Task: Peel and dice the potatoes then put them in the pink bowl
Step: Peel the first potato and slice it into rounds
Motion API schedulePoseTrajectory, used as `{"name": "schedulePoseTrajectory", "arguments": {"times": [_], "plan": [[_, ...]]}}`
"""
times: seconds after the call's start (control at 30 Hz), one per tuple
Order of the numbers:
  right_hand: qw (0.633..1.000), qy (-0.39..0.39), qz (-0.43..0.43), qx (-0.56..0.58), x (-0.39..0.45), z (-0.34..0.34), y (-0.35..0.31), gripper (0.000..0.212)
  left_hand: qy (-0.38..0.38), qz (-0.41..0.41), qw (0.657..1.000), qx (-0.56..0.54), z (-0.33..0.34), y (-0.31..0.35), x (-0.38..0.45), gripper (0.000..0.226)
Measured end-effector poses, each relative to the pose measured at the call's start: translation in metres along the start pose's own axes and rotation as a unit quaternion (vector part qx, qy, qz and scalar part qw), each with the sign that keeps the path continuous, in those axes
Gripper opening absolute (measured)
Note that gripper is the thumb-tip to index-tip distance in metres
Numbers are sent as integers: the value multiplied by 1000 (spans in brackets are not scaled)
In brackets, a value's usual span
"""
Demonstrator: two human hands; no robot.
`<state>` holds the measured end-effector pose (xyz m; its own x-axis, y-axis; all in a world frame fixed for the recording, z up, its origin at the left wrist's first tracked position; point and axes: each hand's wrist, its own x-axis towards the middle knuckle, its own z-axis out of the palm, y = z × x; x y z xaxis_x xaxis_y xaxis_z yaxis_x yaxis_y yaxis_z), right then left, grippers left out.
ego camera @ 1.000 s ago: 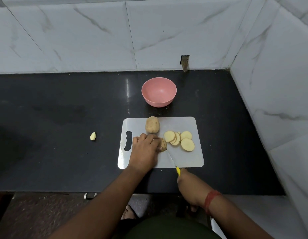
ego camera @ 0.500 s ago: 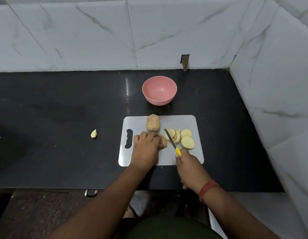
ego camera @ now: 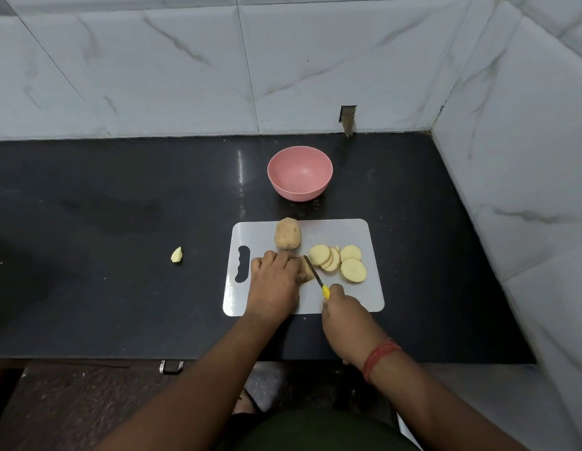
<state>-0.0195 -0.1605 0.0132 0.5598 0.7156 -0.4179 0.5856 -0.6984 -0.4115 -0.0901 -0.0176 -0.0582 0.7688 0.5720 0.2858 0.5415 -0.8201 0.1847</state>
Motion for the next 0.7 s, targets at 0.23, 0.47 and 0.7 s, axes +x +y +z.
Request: {"name": "schedulePoseTrajectory", "arguments": {"times": [0.23,0.47,0.7], "plan": [[1000,-16,-12,-13,6,-1,-12,16,-11,-24,1000,2,2,0,3,9],[999,-26,-7,-43,5,-3,-17,29,-19,-19,1000,-1,4,-2,3,8],[999,-8,-9,-53,5,-3,-17,31,-17,-18,1000,-2,5,-2,3,10]]}}
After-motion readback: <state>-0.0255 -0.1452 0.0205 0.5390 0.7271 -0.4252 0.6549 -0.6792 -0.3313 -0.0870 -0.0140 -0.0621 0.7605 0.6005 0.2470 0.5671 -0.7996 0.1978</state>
